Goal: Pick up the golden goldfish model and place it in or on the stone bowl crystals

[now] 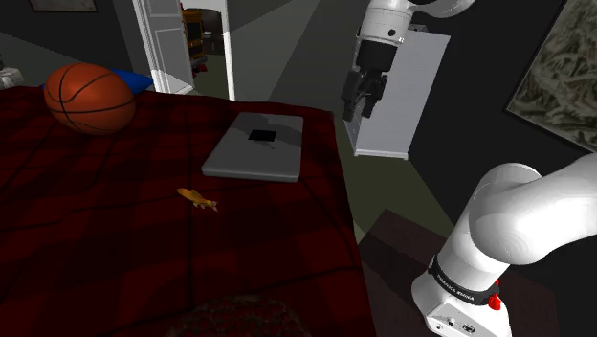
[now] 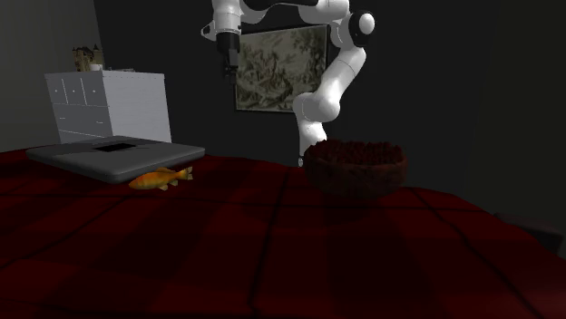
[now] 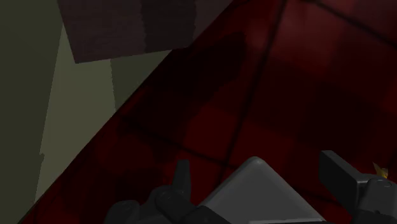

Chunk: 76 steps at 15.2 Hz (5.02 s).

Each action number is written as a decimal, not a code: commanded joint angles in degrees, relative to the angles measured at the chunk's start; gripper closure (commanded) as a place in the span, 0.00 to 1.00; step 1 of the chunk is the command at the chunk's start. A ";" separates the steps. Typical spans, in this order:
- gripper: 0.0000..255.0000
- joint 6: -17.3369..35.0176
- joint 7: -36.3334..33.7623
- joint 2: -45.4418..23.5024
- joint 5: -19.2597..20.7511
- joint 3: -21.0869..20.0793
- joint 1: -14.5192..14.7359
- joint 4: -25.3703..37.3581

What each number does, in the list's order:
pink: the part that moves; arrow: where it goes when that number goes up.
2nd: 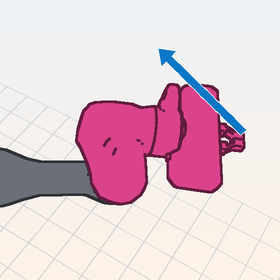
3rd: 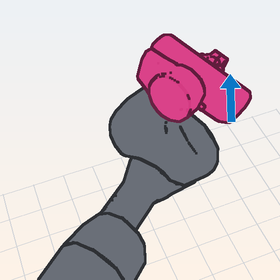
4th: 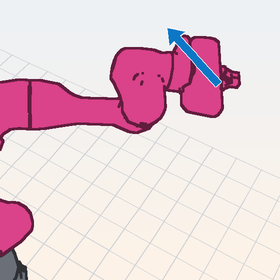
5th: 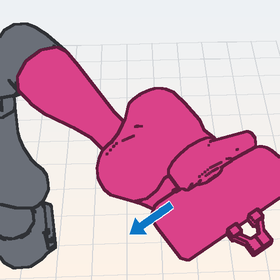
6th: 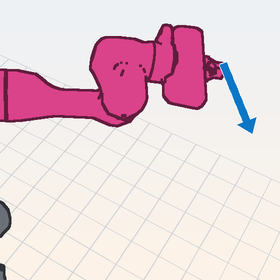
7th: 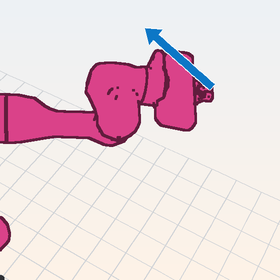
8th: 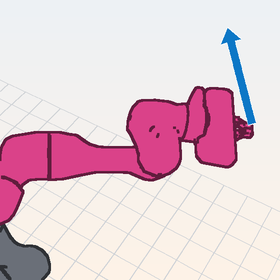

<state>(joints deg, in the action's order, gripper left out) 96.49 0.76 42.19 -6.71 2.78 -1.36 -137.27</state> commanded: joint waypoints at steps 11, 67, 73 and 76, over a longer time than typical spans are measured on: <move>0.00 15.36 -0.90 -14.81 -4.49 -6.26 5.33 1.98; 1.00 34.05 -7.47 -56.03 1.06 -17.02 15.36 30.15; 1.00 29.88 -7.78 -54.39 0.92 -17.07 15.23 32.73; 1.00 27.76 -7.96 -53.72 0.88 -17.08 15.18 34.20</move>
<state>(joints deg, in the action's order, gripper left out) 124.99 -7.09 -11.75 -5.83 -14.28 13.80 -103.58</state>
